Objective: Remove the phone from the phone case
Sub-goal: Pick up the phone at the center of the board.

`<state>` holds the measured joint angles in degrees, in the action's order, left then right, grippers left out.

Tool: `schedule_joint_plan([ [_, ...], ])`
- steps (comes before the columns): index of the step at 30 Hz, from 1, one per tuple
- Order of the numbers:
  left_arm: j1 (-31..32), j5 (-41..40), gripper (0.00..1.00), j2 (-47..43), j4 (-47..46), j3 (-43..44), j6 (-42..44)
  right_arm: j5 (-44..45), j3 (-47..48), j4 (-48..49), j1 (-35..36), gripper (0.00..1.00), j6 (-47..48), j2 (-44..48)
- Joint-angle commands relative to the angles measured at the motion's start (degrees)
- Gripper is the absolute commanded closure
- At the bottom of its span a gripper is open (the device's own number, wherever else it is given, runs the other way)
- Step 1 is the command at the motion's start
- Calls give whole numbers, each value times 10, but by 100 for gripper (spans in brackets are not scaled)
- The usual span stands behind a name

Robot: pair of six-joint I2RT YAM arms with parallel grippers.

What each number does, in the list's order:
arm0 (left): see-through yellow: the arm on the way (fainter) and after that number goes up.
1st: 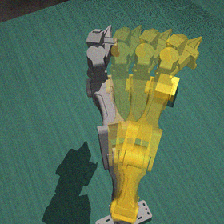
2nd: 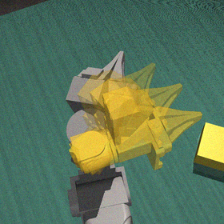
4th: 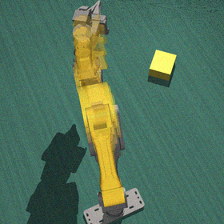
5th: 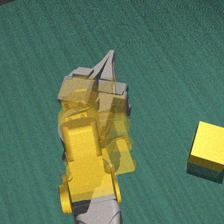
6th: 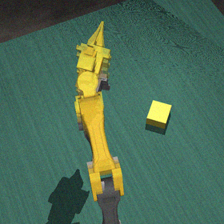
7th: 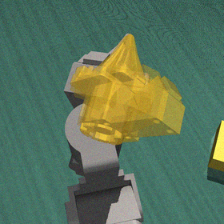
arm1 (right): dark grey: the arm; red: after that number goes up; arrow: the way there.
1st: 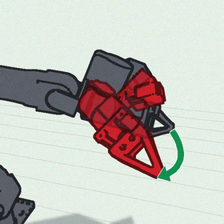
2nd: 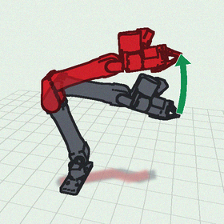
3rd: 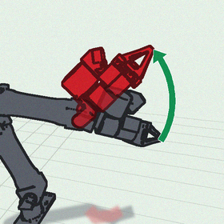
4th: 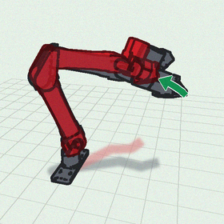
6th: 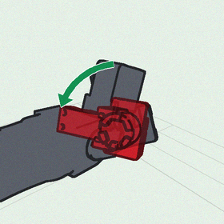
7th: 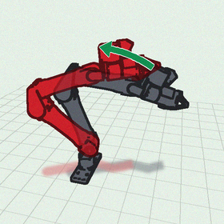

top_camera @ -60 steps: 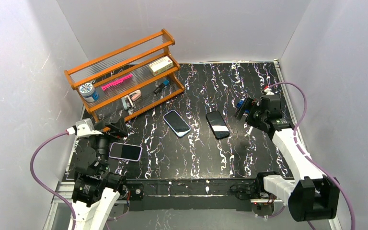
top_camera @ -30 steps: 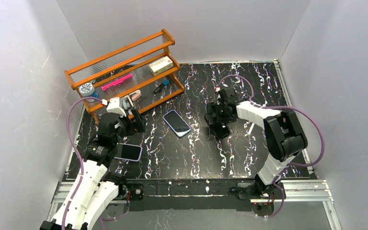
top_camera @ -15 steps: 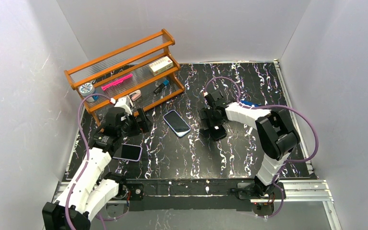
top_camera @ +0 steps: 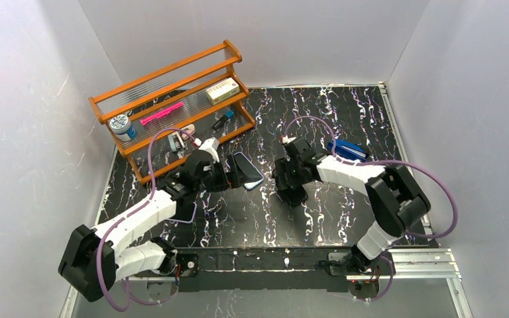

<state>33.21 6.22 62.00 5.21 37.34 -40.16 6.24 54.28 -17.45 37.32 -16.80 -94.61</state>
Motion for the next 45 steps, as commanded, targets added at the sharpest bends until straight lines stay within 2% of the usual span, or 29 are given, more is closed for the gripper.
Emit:
schedule_joint_plan([
  [1, 42, -49, 3, 10, -147, -46, -80, -74, -45, 50, 26, 88, -88, 84],
  [10, 72, -47, 12, 61, -281, -71, -141, -93, -138, 187, 56, 92, -123, 230],
  [17, 94, -54, 16, 106, -326, -59, -154, -76, -162, 243, 84, 92, -103, 267],
  [28, 111, -46, 44, 172, -375, -35, -177, -81, -161, 302, 113, 91, -71, 257],
  [34, 113, -13, 71, 186, -417, -32, -207, -84, -153, 317, 116, 88, -61, 252],
  [36, 113, -9, 82, 184, -438, -38, -220, -81, -152, 323, 116, 84, -57, 256],
  [39, 109, -9, 100, 175, -461, -47, -237, -87, -155, 338, 115, 71, -58, 262],
  [45, 91, -76, 100, 106, -498, -95, -274, -89, -161, 342, 112, 24, -84, 298],
])
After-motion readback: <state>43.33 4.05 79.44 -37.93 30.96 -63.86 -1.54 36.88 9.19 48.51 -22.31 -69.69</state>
